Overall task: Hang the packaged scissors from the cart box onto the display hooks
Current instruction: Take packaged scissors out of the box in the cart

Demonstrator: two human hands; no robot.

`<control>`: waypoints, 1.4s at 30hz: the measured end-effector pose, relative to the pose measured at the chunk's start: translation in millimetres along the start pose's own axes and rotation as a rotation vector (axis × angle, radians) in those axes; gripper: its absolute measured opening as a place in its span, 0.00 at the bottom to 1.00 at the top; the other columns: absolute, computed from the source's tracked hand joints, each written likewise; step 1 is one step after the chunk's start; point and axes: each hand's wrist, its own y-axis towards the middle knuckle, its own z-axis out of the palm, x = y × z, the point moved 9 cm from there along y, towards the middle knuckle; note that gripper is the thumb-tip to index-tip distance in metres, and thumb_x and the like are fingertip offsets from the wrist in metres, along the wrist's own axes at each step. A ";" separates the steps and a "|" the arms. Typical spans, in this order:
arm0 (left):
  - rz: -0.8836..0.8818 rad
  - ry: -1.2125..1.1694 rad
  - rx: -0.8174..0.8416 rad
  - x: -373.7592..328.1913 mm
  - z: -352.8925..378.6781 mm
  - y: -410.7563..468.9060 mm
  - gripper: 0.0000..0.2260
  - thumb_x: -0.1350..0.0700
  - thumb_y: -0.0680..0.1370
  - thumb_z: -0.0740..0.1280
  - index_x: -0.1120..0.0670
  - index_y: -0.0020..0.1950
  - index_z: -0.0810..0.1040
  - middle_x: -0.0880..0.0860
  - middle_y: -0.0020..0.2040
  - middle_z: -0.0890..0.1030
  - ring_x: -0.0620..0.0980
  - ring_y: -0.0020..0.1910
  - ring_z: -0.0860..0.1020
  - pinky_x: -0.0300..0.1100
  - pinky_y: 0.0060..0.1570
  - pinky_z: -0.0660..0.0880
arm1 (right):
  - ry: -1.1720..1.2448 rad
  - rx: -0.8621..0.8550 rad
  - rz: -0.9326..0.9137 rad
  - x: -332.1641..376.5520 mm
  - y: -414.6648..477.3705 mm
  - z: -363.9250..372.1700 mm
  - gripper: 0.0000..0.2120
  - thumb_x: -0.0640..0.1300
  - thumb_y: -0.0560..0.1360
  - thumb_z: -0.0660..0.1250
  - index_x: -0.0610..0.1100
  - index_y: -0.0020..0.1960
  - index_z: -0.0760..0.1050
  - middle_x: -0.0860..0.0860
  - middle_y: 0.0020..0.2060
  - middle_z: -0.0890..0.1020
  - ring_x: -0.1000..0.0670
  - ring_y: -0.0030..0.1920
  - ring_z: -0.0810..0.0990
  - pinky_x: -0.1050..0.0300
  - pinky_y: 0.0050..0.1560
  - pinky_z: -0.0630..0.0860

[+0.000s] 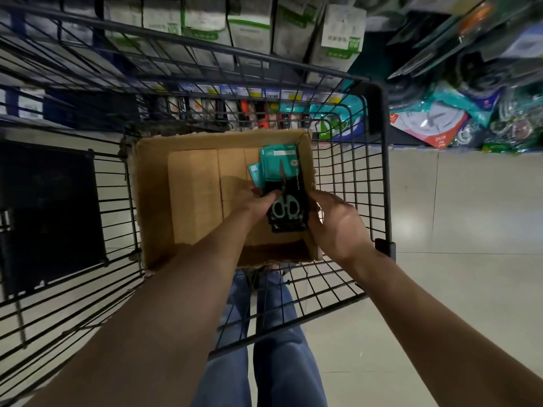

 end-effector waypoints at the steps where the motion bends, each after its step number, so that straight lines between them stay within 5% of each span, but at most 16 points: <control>1: -0.004 -0.033 0.040 -2.9 4.6 -0.4 0.20 0.49 0.77 0.74 0.53 0.66 0.78 0.49 0.59 0.82 0.46 0.58 0.79 0.34 0.43 0.75 | 0.009 -0.008 0.004 1.5 0.3 -0.2 0.17 0.47 0.82 0.61 0.49 0.69 0.73 0.47 0.59 0.83 0.46 0.58 0.82 0.51 0.56 0.81; 4: -0.012 0.051 0.104 -15.1 8.6 3.9 0.22 0.52 0.76 0.76 0.56 0.68 0.77 0.52 0.60 0.83 0.52 0.61 0.80 0.36 0.45 0.79 | 0.019 -0.005 -0.002 6.5 1.5 1.3 0.17 0.48 0.82 0.60 0.47 0.69 0.74 0.45 0.59 0.83 0.45 0.58 0.82 0.49 0.57 0.80; 8: -0.027 0.086 0.164 -17.5 8.0 12.5 0.19 0.56 0.76 0.76 0.55 0.66 0.78 0.50 0.54 0.82 0.47 0.49 0.80 0.34 0.37 0.72 | -0.025 -0.013 0.014 11.1 5.4 2.3 0.18 0.47 0.81 0.61 0.47 0.70 0.73 0.44 0.59 0.83 0.43 0.57 0.82 0.49 0.57 0.80; 11: 0.006 0.152 0.111 -13.6 1.1 15.8 0.17 0.53 0.78 0.74 0.53 0.65 0.78 0.50 0.55 0.82 0.47 0.49 0.78 0.38 0.45 0.73 | -0.039 -0.023 0.035 12.7 6.3 4.1 0.17 0.45 0.81 0.62 0.45 0.69 0.74 0.42 0.59 0.83 0.42 0.57 0.82 0.51 0.57 0.79; 14: 0.031 0.125 0.112 -13.1 5.5 11.0 0.17 0.49 0.77 0.75 0.52 0.63 0.78 0.50 0.53 0.82 0.46 0.45 0.80 0.35 0.38 0.73 | -0.021 -0.025 0.032 14.5 5.1 10.3 0.15 0.45 0.82 0.62 0.45 0.66 0.76 0.43 0.57 0.84 0.43 0.55 0.83 0.50 0.55 0.81; 19: 0.061 0.114 0.018 -7.1 11.7 14.1 0.20 0.51 0.75 0.77 0.54 0.62 0.76 0.53 0.56 0.83 0.52 0.55 0.83 0.45 0.53 0.81 | -0.011 -0.025 0.049 13.2 3.2 20.1 0.14 0.47 0.82 0.61 0.49 0.67 0.74 0.47 0.58 0.83 0.46 0.55 0.83 0.52 0.54 0.81; 25: 0.094 0.166 -0.049 -1.8 1.5 13.9 0.18 0.53 0.77 0.75 0.55 0.64 0.77 0.51 0.55 0.81 0.49 0.54 0.81 0.40 0.48 0.79 | -0.007 -0.041 0.062 13.9 2.3 27.0 0.16 0.46 0.81 0.62 0.47 0.67 0.75 0.44 0.58 0.83 0.43 0.56 0.83 0.47 0.56 0.81; 28: 0.053 0.115 -0.061 3.2 -9.9 9.8 0.21 0.53 0.73 0.79 0.54 0.64 0.78 0.51 0.58 0.83 0.51 0.55 0.82 0.42 0.53 0.81 | -0.029 -0.030 0.055 17.6 3.8 32.6 0.16 0.45 0.81 0.62 0.46 0.68 0.75 0.44 0.59 0.83 0.43 0.57 0.83 0.48 0.58 0.80; 34: 0.026 -0.152 0.021 26.7 -44.4 0.4 0.25 0.56 0.72 0.79 0.52 0.67 0.75 0.52 0.59 0.82 0.50 0.52 0.82 0.39 0.41 0.77 | 0.000 -0.067 0.087 24.3 13.1 46.5 0.17 0.44 0.80 0.64 0.45 0.68 0.74 0.43 0.61 0.81 0.42 0.60 0.81 0.48 0.60 0.79; 39: -0.032 -0.280 0.138 58.4 -75.5 -0.1 0.20 0.56 0.76 0.75 0.49 0.66 0.75 0.56 0.59 0.84 0.56 0.56 0.84 0.58 0.60 0.79 | 0.035 -0.064 0.172 23.4 35.3 69.9 0.16 0.43 0.80 0.64 0.44 0.67 0.74 0.44 0.62 0.81 0.42 0.63 0.80 0.51 0.63 0.77; 42: -0.015 -0.270 0.132 67.8 -95.3 0.5 0.14 0.54 0.77 0.74 0.48 0.63 0.79 0.55 0.58 0.85 0.55 0.55 0.85 0.58 0.59 0.79 | -0.013 -0.055 0.282 10.4 53.7 85.2 0.23 0.45 0.80 0.65 0.43 0.73 0.66 0.43 0.69 0.74 0.41 0.69 0.74 0.47 0.69 0.71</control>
